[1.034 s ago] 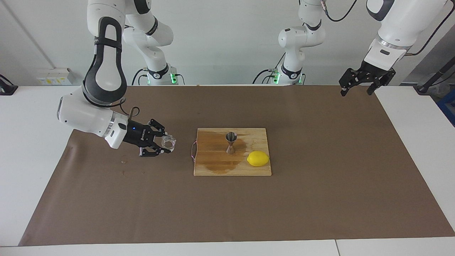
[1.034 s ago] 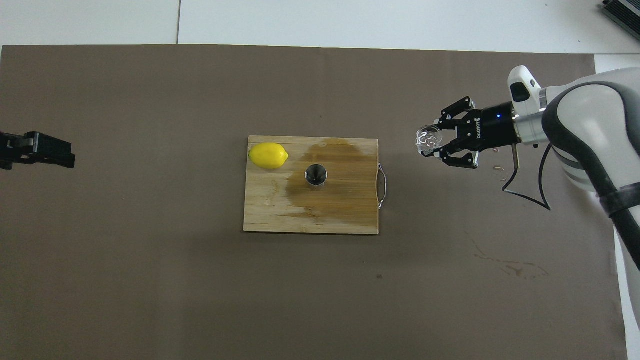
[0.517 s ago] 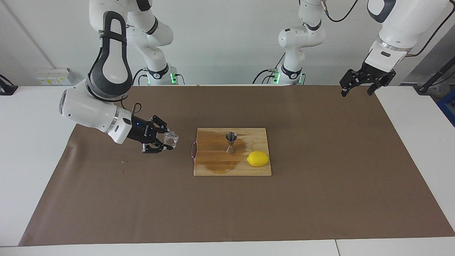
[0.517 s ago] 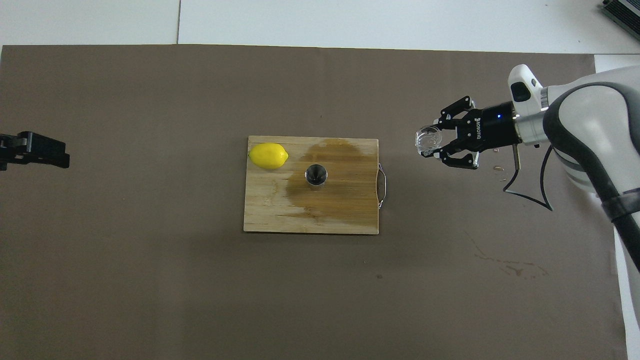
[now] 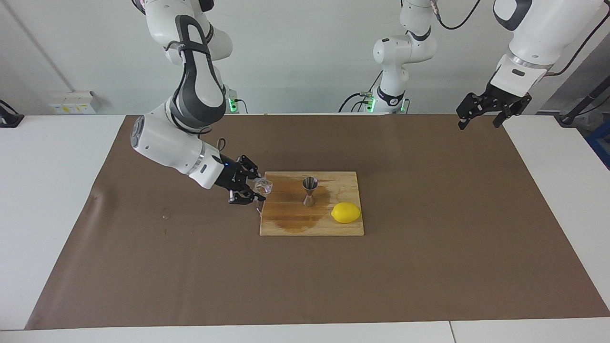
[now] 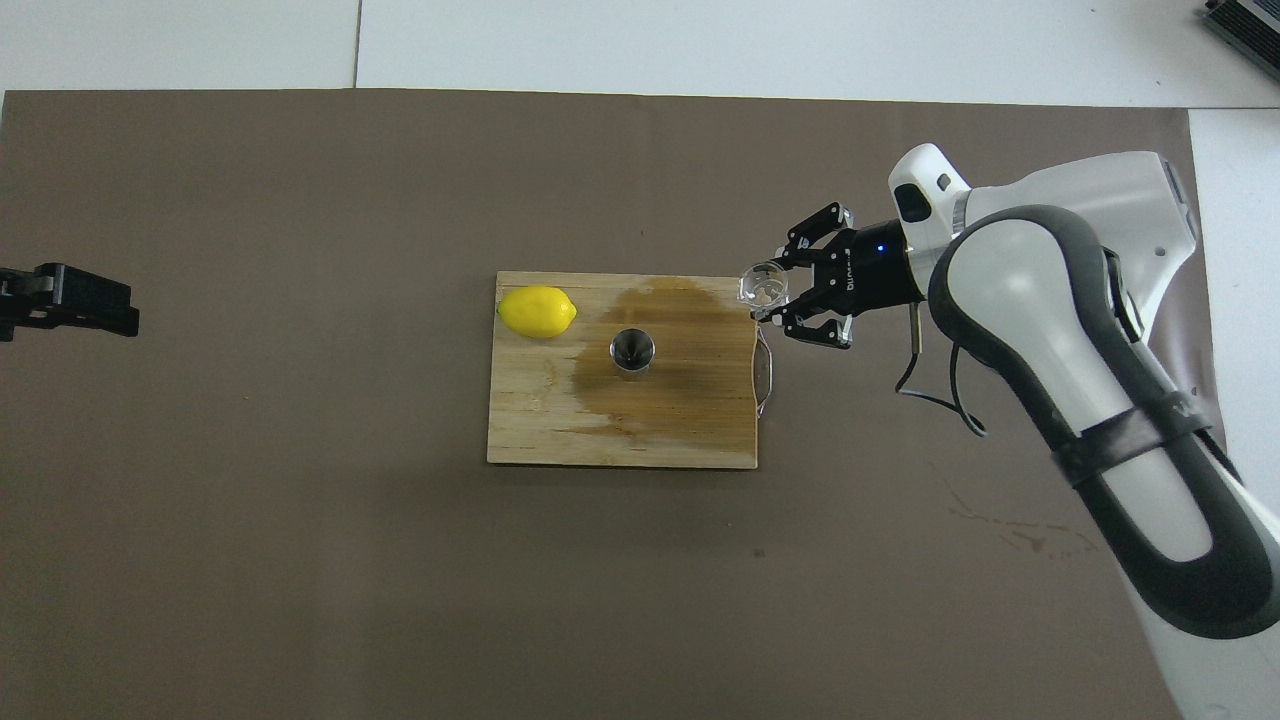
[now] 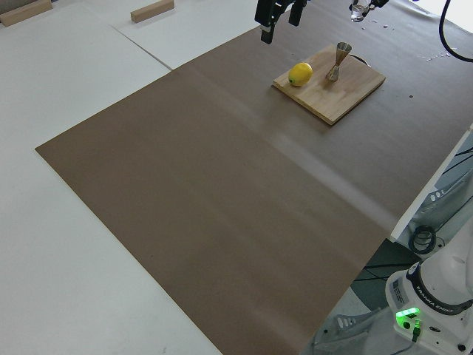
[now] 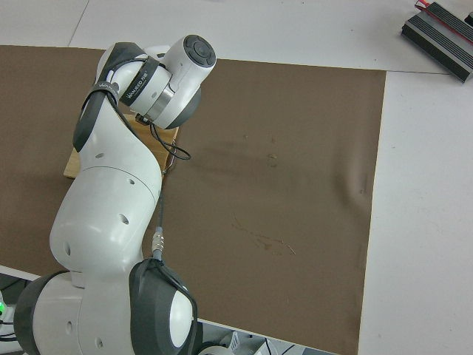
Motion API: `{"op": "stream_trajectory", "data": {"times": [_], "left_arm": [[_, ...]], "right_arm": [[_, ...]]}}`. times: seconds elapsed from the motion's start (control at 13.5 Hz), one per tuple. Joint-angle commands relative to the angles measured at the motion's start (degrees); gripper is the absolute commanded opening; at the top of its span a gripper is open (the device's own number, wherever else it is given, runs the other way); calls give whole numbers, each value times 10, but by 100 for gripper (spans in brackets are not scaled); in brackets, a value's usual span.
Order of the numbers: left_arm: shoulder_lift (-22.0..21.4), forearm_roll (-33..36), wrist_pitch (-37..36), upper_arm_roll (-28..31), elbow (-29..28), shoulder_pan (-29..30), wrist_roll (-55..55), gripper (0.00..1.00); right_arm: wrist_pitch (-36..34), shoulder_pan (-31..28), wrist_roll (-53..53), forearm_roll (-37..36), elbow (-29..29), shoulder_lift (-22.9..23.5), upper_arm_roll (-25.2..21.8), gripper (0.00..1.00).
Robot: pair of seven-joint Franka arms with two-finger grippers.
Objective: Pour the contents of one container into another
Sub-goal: 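Lift the clear glass and carry it over the metal cup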
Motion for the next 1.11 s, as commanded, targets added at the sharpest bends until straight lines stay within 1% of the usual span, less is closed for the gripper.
{"op": "stream_trajectory", "data": {"times": [0.0,0.22,0.52,0.74,1.03], "left_arm": [[-11,6,-3,2,-12,1,7,100],[-11,6,-3,1,-12,1,7,100],[-11,6,-3,2,-12,1,7,100],[-11,6,-3,1,-12,1,7,100],[-11,6,-3,1,-12,1,7,100]], "right_arm": [[31,28,43,-13,-22,-24,0,0],[64,57,64,-20,-26,-24,0,0],[77,87,96,-57,-32,-24,0,0],[76,94,104,-70,-42,-35,-1,0],[67,97,124,-112,-44,-45,0,0]]}}
